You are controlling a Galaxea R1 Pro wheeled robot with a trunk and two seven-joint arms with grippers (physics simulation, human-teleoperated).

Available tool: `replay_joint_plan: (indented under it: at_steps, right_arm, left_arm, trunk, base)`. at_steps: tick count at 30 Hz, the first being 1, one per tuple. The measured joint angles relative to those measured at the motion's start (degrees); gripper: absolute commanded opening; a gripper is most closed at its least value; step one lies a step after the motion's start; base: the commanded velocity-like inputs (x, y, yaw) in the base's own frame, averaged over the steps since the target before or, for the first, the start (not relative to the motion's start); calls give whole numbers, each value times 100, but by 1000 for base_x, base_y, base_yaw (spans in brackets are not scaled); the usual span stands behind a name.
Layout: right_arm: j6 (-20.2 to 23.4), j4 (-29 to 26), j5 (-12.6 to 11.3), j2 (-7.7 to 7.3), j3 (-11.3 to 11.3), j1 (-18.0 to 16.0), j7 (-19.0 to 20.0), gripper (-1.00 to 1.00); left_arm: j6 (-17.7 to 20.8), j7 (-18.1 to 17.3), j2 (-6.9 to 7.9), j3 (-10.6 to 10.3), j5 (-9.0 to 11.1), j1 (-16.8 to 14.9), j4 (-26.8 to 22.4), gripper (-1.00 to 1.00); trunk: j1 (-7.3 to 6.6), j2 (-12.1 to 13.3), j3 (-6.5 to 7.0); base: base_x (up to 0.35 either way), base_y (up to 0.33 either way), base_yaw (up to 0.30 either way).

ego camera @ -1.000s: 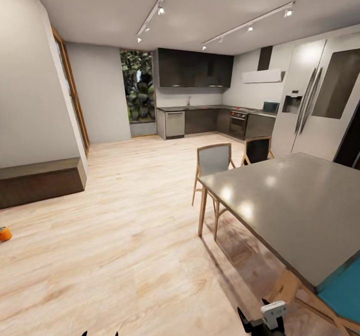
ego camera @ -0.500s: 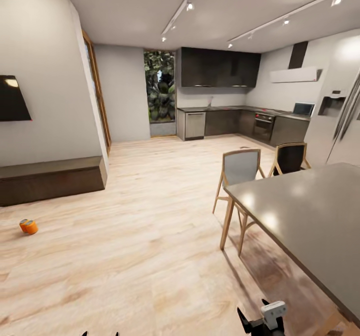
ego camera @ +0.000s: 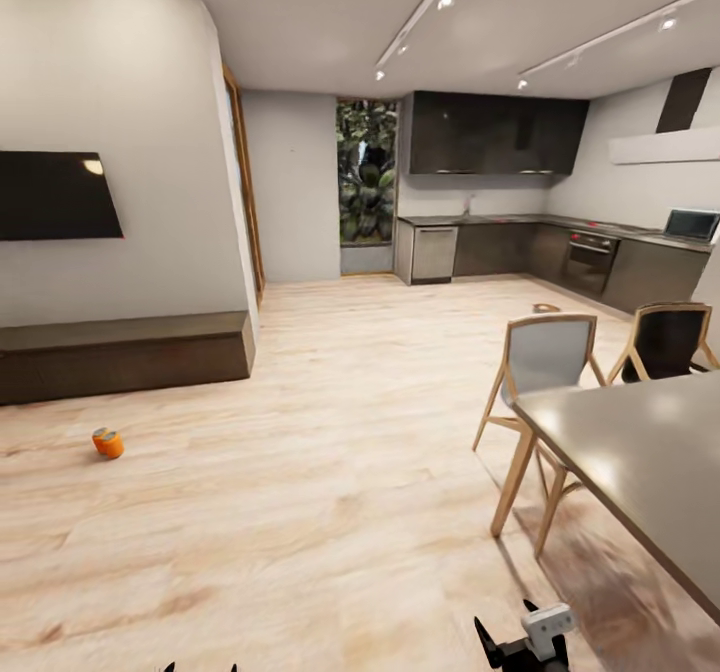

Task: Put the three can of soda from the living room inside the tash can in the kitchen.

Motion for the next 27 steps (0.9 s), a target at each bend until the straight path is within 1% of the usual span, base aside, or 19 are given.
replay_joint_plan:
  at_steps: [6,9,16,27]
  right_arm:
    - [-6,5,0,-2,0,0,0,100]
    - [-4,8,-4,-1,0,-1,0,100]
    - [0,10,-7,-3,0,-2,0,100]
    - [0,10,-7,-3,0,0,0,100]
  left_arm:
    - [0,0,3,4,4,0,-2,100]
    - [0,0,-1,1,2,0,-2,100]
    - [0,0,1,3,7,0,-3,100]
    - [-2,0,1,2,10,0,-3,100]
  trunk:
    - [0,0,0]
    - [0,0,0]
    - [0,0,-10]
    - [0,0,-96]
  base:
    - [303,102,235]
    - [303,100,124]
    - [304,99,31]
    - [304,98,-19]
